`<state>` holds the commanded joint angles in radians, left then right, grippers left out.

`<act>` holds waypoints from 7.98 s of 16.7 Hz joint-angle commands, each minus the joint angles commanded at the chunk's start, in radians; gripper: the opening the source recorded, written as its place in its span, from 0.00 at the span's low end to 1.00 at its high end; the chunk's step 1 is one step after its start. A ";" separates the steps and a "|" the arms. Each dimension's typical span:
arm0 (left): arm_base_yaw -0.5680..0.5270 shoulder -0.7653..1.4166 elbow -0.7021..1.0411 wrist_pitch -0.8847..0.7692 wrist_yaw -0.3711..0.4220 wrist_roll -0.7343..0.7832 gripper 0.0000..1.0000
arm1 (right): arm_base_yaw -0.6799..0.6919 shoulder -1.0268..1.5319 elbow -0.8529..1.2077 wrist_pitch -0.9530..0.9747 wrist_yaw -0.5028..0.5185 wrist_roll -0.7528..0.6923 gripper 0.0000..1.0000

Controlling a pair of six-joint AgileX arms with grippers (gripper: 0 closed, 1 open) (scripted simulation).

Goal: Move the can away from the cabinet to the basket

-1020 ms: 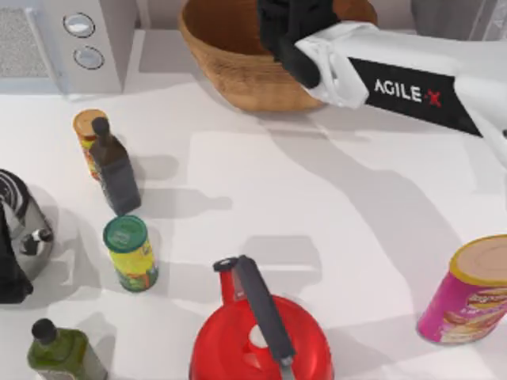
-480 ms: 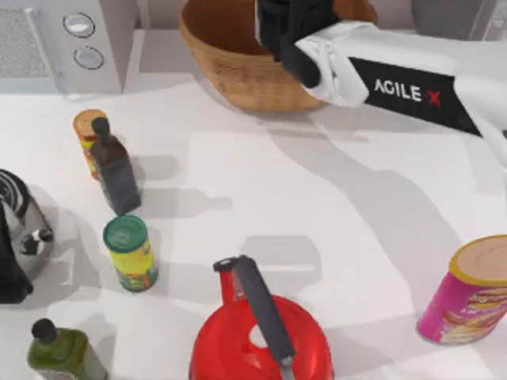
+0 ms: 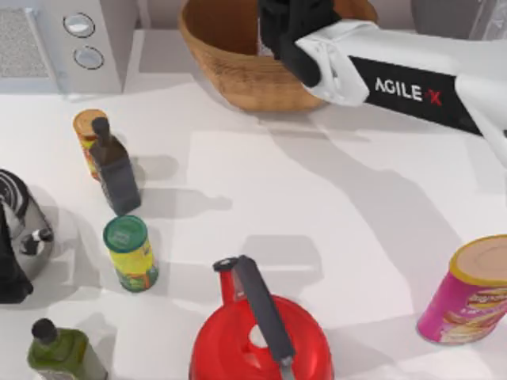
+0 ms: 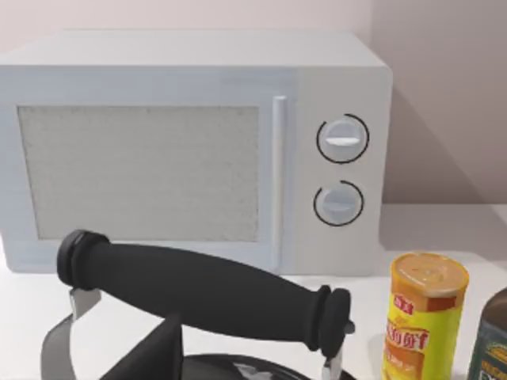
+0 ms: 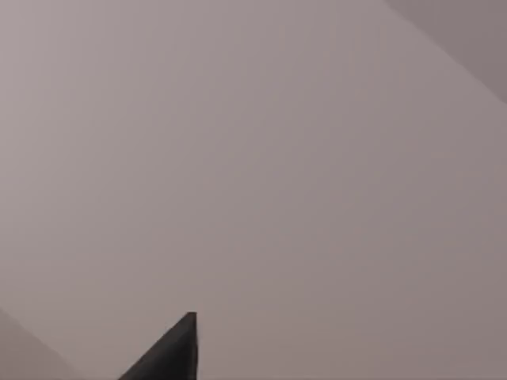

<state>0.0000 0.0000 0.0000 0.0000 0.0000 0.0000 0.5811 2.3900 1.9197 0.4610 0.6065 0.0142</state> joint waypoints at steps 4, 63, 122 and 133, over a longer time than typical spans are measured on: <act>0.000 0.000 0.000 0.000 0.000 0.000 1.00 | 0.000 0.000 0.000 0.000 0.000 0.000 1.00; 0.000 0.000 0.000 0.000 0.000 0.000 1.00 | -0.578 -2.386 -1.918 -0.460 -0.605 -0.014 1.00; 0.000 0.000 0.000 0.000 0.000 0.000 1.00 | -1.631 -0.984 -0.450 -0.546 -1.651 0.016 1.00; 0.000 0.000 0.000 0.000 0.000 0.000 1.00 | -1.625 -1.049 -0.176 -0.840 -1.640 0.015 1.00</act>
<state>0.0000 0.0000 0.0000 0.0000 0.0000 0.0000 -1.0436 1.3412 1.7432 -0.3787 -1.0332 0.0290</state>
